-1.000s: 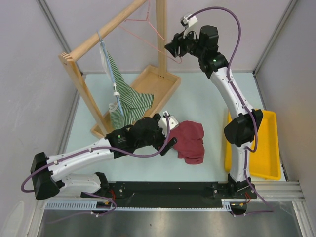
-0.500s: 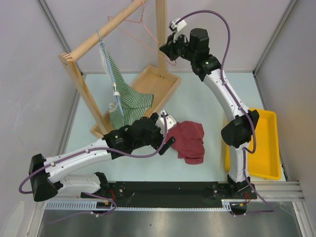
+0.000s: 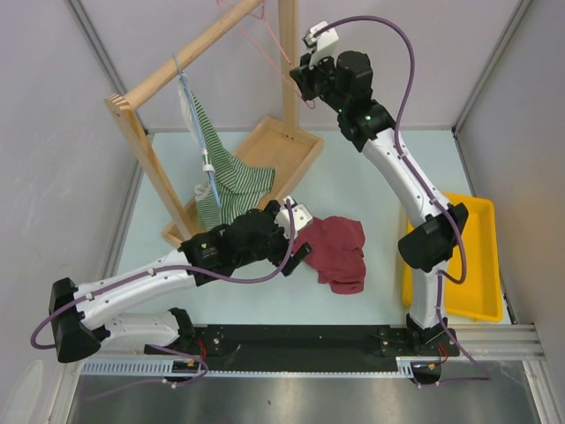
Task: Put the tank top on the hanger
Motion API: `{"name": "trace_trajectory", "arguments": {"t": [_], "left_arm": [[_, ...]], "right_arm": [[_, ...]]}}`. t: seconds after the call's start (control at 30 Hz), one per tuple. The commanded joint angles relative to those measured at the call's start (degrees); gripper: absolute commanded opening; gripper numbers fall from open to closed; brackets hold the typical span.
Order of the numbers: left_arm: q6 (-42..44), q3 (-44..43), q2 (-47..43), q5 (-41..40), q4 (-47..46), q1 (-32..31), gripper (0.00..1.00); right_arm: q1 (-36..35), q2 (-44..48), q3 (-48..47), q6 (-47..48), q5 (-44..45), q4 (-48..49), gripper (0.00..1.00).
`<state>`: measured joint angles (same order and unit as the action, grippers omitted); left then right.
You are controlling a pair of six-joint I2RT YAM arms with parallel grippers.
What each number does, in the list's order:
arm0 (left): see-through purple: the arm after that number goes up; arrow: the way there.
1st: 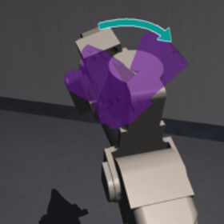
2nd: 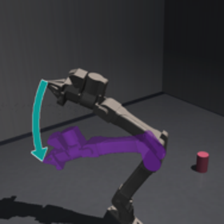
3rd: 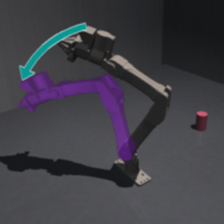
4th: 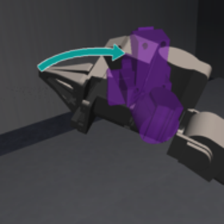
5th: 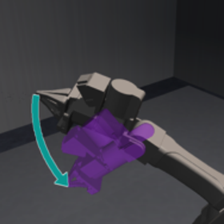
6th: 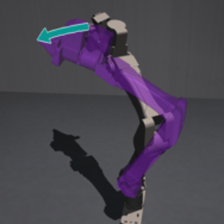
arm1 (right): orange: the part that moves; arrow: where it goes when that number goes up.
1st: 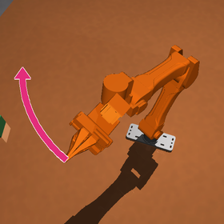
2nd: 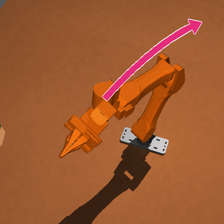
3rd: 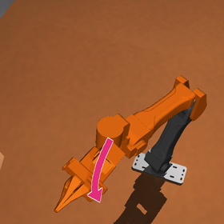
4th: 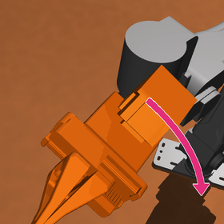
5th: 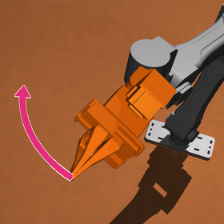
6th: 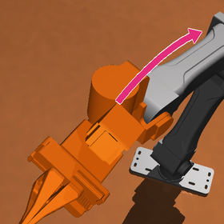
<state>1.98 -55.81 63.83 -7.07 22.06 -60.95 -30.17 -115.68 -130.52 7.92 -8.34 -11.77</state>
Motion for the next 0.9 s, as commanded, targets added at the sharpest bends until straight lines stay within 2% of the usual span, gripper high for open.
{"name": "trace_trajectory", "arguments": {"t": [0.0,0.2,0.3,0.63,0.87], "left_arm": [[-0.57,-0.88,-1.43,-1.28,-0.36,0.3,1.0],[-0.48,-1.14,-0.11,-1.89,0.08,0.3,0.99],[-0.57,-1.32,1.03,-2.07,0.35,0.3,0.99],[-0.13,-1.58,4.19,-2.95,0.61,0.3,0.99],[-1.53,-3.33,9.28,-2.95,0.0,-0.92,0.99]], "right_arm": [[-0.32,10.37,4.73,-2.21,3.77,10.18,0.0],[-0.41,18.02,15.02,-2.3,3.86,12.98,0.0],[-0.24,21.62,20.2,-2.47,4.38,10.47,0.0],[-0.41,39.37,46.91,-4.93,7.89,12.12,0.0],[0.11,52.38,62.21,-9.05,15.19,3.43,0.0]]}}
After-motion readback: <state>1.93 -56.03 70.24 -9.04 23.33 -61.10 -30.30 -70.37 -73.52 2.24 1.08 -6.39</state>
